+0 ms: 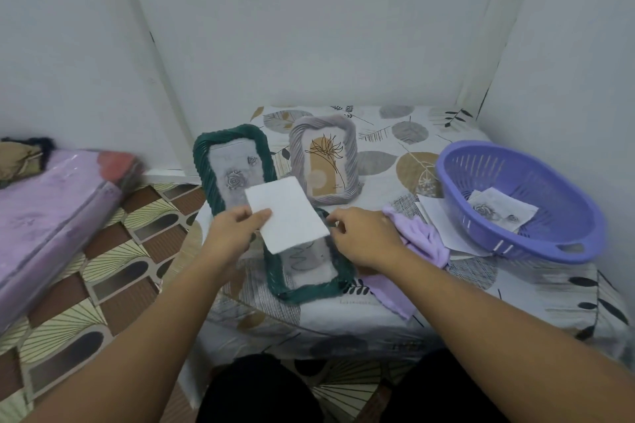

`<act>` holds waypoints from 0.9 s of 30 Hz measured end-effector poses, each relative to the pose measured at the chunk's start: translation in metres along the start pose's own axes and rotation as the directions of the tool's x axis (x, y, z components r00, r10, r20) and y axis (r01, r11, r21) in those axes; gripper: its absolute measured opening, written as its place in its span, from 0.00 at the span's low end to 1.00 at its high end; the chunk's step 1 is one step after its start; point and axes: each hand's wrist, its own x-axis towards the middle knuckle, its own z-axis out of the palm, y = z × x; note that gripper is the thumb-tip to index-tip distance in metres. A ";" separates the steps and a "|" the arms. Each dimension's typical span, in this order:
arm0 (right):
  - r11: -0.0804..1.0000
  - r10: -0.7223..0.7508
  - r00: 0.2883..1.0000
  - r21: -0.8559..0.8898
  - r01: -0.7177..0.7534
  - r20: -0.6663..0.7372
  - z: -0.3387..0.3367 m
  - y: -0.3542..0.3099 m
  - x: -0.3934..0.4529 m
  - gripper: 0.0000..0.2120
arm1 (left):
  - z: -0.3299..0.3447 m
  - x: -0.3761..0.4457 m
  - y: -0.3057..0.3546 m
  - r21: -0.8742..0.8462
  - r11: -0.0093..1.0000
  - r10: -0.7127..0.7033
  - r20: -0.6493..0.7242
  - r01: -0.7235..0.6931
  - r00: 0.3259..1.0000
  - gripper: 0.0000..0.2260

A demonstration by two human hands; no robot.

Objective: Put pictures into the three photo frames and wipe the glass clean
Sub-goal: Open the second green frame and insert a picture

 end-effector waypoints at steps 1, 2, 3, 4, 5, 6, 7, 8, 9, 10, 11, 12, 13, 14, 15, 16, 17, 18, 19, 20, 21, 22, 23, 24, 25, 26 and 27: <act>0.998 -0.029 1.000 -0.052 0.029 -0.005 0.001 0.001 -0.001 0.17 | -0.006 0.003 -0.002 -0.023 0.999 -0.024 -0.022 0.023 0.999 0.09; 0.993 -0.053 0.999 -0.106 0.054 0.008 0.002 0.001 -0.002 0.18 | -0.012 0.006 -0.005 -0.034 0.999 -0.043 -0.037 0.042 0.998 0.10; 0.984 -0.073 0.997 -0.157 0.078 0.040 0.004 0.001 -0.003 0.19 | -0.016 0.008 -0.007 -0.031 0.998 -0.059 -0.045 0.057 0.997 0.10; 0.973 -0.087 0.993 -0.204 0.103 0.085 0.004 0.000 -0.004 0.21 | -0.019 0.009 -0.011 -0.027 0.997 -0.074 -0.047 0.073 0.996 0.10; 0.962 -0.104 0.987 -0.238 0.131 0.124 0.004 -0.002 -0.007 0.23 | -0.022 0.010 -0.014 -0.035 0.995 -0.090 -0.045 0.088 0.995 0.09; 0.953 -0.119 0.982 -0.261 0.154 0.148 0.003 -0.004 -0.009 0.24 | -0.023 0.011 -0.016 -0.053 0.993 -0.104 -0.040 0.102 0.994 0.09; 0.949 -0.127 0.979 -0.266 0.167 0.162 0.002 -0.006 -0.011 0.26 | -0.025 0.011 -0.018 -0.073 0.991 -0.117 -0.038 0.114 0.992 0.08; 0.949 -0.130 0.977 -0.263 0.172 0.170 0.000 -0.009 -0.013 0.27 | -0.026 0.012 -0.019 -0.094 0.988 -0.129 -0.036 0.125 0.991 0.08; 0.951 -0.130 0.976 -0.256 0.172 0.173 -0.001 -0.011 -0.013 0.28 | -0.027 0.013 -0.019 -0.111 0.985 -0.137 -0.034 0.133 0.990 0.08; 0.952 -0.131 0.977 -0.254 0.172 0.169 -0.001 -0.012 -0.014 0.28 | -0.027 0.013 -0.019 -0.126 0.982 -0.144 -0.033 0.139 0.989 0.08; 0.951 -0.134 0.978 -0.258 0.173 0.162 -0.002 -0.014 -0.015 0.29 | -0.028 0.013 -0.018 -0.137 0.980 -0.151 -0.033 0.145 0.988 0.08; 0.949 -0.136 0.979 -0.262 0.173 0.154 -0.001 -0.014 -0.016 0.29 | -0.028 0.013 -0.017 -0.145 0.979 -0.152 -0.032 0.146 0.988 0.08; 0.949 -0.134 0.980 -0.264 0.170 0.149 -0.002 -0.015 -0.017 0.29 | -0.029 0.013 -0.016 -0.145 0.979 -0.151 -0.029 0.145 0.988 0.08; 0.952 -0.127 0.981 -0.261 0.163 0.148 -0.002 -0.015 -0.018 0.29 | -0.029 0.013 -0.016 -0.136 0.980 -0.147 -0.026 0.143 0.989 0.09; 0.955 -0.119 0.982 -0.252 0.154 0.150 -0.001 -0.015 -0.019 0.29 | -0.030 0.013 -0.016 -0.120 0.983 -0.145 -0.027 0.141 0.989 0.09; 0.961 -0.109 0.982 -0.236 0.143 0.153 0.001 -0.016 -0.019 0.29 | -0.031 0.013 -0.016 -0.103 0.985 -0.142 -0.030 0.138 0.989 0.09; 0.967 -0.102 0.983 -0.216 0.135 0.154 0.003 -0.016 -0.018 0.30 | -0.031 0.014 -0.016 -0.090 0.986 -0.141 -0.033 0.138 0.989 0.09; 0.972 -0.095 0.984 -0.197 0.124 0.152 0.006 -0.016 -0.016 0.30 | -0.031 0.013 -0.016 -0.082 0.987 -0.139 -0.031 0.137 0.990 0.09; 0.977 -0.083 0.984 -0.184 0.111 0.156 0.009 -0.017 -0.015 0.31 | -0.030 0.013 -0.016 -0.078 0.988 -0.139 -0.027 0.136 0.990 0.09; 0.979 -0.072 0.984 -0.175 0.101 0.163 0.011 -0.017 -0.014 0.30 | -0.029 0.012 -0.016 -0.077 0.988 -0.136 -0.020 0.134 0.991 0.09; 0.980 -0.069 0.984 -0.172 0.098 0.166 0.013 -0.017 -0.014 0.29 | -0.027 0.011 -0.015 -0.076 0.988 -0.132 -0.012 0.131 0.991 0.10; 0.981 -0.071 0.983 -0.166 0.099 0.169 0.014 -0.017 -0.013 0.28 | -0.024 0.009 -0.015 -0.076 0.989 -0.126 -0.001 0.125 0.992 0.10; 0.983 -0.078 0.984 -0.152 0.102 0.157 0.012 -0.017 -0.014 0.27 | -0.022 0.007 -0.014 -0.074 0.990 -0.117 0.008 0.118 0.993 0.10; 0.988 -0.076 0.988 -0.123 0.093 0.136 0.013 -0.016 -0.012 0.25 | -0.021 0.006 -0.013 -0.067 0.992 -0.106 0.014 0.106 0.994 0.10; 0.994 -0.066 0.992 -0.082 0.075 0.110 0.012 -0.016 -0.011 0.22 | -0.020 0.004 -0.012 -0.054 0.994 -0.095 0.019 0.096 0.995 0.10; 0.999 -0.037 0.996 -0.017 0.039 0.083 0.012 -0.015 -0.009 0.20 | -0.019 0.003 -0.012 -0.043 0.995 -0.089 0.025 0.090 0.996 0.10; 0.998 -0.007 0.999 0.063 0.003 0.054 0.010 -0.016 -0.008 0.18 | -0.019 0.002 -0.011 -0.034 0.996 -0.087 0.032 0.088 0.996 0.10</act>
